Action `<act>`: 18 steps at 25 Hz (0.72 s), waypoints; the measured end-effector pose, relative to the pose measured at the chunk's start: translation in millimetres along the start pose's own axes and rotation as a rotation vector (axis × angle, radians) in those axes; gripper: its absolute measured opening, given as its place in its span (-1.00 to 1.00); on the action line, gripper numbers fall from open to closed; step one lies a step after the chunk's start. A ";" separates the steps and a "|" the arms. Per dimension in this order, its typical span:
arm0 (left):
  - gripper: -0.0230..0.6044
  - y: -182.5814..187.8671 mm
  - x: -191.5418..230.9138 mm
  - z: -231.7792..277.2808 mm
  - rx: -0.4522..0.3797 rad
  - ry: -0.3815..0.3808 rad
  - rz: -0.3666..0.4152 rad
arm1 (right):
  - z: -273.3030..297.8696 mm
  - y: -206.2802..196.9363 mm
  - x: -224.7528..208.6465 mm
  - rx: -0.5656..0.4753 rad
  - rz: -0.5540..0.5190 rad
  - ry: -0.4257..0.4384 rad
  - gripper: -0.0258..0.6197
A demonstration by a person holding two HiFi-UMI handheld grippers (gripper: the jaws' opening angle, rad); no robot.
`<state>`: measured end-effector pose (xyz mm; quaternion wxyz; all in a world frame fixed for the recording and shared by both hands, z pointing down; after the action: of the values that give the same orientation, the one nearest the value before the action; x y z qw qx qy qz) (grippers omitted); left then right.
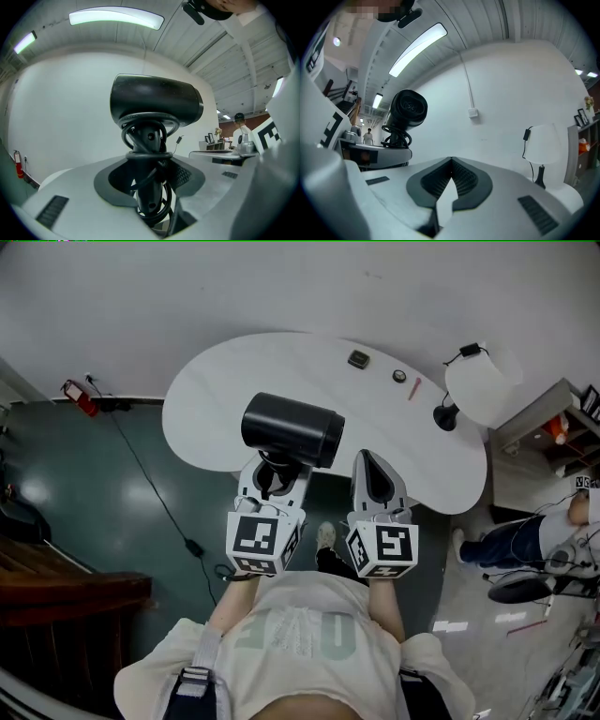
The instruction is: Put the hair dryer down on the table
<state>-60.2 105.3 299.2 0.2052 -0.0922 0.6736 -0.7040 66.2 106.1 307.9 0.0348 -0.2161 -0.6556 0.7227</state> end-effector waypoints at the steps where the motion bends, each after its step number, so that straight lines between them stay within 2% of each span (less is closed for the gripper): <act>1: -0.33 1.6 3.4 14.8 0.004 0.013 0.011 | 13.5 3.4 -6.8 0.006 -0.010 0.009 -0.91; 3: -0.33 3.7 9.6 45.1 0.012 0.035 0.019 | 40.5 9.0 -21.0 0.021 -0.032 0.028 -0.91; 10: -0.33 3.5 24.9 140.5 0.033 0.088 -0.029 | 117.8 23.0 -68.5 0.065 -0.085 0.094 -0.91; 14: -0.33 -5.0 34.1 169.5 0.116 0.142 0.031 | 141.6 23.7 -84.0 0.074 -0.086 0.103 -0.91; 18: -0.33 -10.5 39.7 188.6 0.136 0.126 -0.028 | 159.3 22.5 -96.6 0.084 -0.089 0.094 -0.91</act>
<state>-21.0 -82.8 318.0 0.1584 -0.0432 0.6345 -0.7553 101.7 -77.8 319.5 0.1069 -0.2189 -0.6312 0.7364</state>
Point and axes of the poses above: the fingertips, and each gripper's own axes: z forward along the fingers, x to its left, y out of its top, the point moved 2 cm from there along -z, backward along the fingers, and after that the axes turned 12 degrees about z, right-handed, at the moved point
